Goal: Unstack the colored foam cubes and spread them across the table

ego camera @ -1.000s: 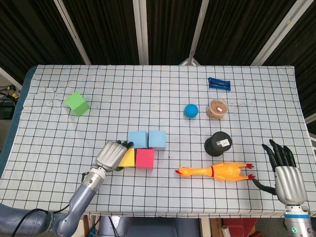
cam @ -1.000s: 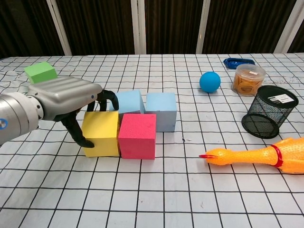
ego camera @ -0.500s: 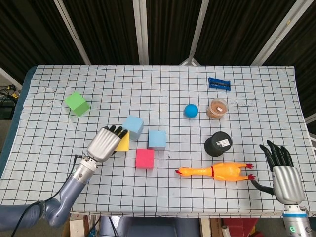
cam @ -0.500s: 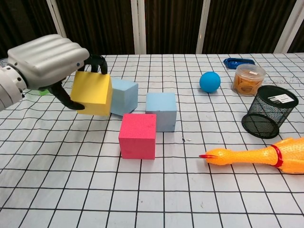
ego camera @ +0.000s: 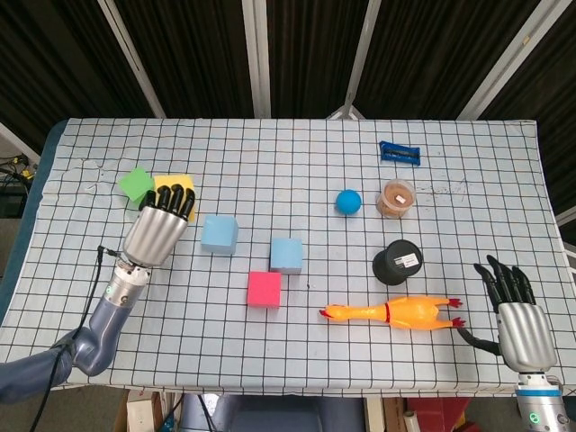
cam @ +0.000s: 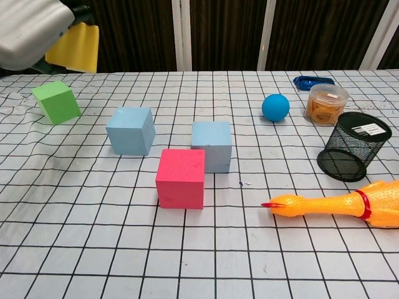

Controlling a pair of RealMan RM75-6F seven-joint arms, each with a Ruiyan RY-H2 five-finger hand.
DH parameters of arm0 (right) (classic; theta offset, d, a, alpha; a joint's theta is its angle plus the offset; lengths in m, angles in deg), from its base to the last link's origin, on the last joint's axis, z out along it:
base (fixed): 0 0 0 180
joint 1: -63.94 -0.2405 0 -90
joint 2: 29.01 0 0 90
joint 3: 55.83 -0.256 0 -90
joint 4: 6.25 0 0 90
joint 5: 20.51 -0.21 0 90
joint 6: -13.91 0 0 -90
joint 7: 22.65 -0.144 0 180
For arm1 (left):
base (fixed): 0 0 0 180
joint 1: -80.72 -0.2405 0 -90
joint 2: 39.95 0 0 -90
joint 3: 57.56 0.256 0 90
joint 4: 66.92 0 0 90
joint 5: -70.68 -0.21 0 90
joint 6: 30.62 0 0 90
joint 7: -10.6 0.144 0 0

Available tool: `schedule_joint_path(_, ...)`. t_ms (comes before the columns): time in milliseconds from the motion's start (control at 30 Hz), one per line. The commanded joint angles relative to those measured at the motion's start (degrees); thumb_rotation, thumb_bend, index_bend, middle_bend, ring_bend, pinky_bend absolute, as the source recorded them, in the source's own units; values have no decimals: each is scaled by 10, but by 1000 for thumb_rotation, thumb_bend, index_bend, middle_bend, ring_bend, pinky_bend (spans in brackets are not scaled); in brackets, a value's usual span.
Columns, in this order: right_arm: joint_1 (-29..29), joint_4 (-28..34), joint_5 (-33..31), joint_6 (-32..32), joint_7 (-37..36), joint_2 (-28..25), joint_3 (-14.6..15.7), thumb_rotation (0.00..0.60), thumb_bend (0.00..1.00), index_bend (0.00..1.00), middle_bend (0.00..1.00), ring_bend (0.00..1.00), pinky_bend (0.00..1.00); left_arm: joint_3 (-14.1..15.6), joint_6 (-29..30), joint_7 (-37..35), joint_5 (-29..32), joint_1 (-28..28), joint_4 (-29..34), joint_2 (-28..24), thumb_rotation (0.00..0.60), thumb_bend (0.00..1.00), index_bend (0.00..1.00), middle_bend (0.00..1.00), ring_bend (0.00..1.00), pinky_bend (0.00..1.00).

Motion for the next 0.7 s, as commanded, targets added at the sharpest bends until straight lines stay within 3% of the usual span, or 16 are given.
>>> schedule_joint_path(33,0,1,0,0,1,0,0,600,39,113,0,64,0,-13,24,-107,12,-38,101,-35,600,306,365,530,612,675)
schedule_joint_path(200,1,0,0,2,-2,-1,-1,600,39,113,0,64,0,37,-7,-143,54,-105,281,-145,600,306,349,512,604,673)
schedule_joint_path(367,0,0,2,2,-1,0,0,600,40,113,0,64,0,77,-49,-182,91,-141,376,-230,600,299,333,476,582,669)
schedule_joint_path(500,0,1,2,1,2,2,1,600,40,113,0,64,0,101,-69,-199,100,-162,393,-274,600,296,323,471,573,669)
schedule_joint_path(700,0,3,2,0,4,2,1,600,40,114,0,64,0,109,-109,-199,117,-172,377,-282,600,211,278,382,492,640)
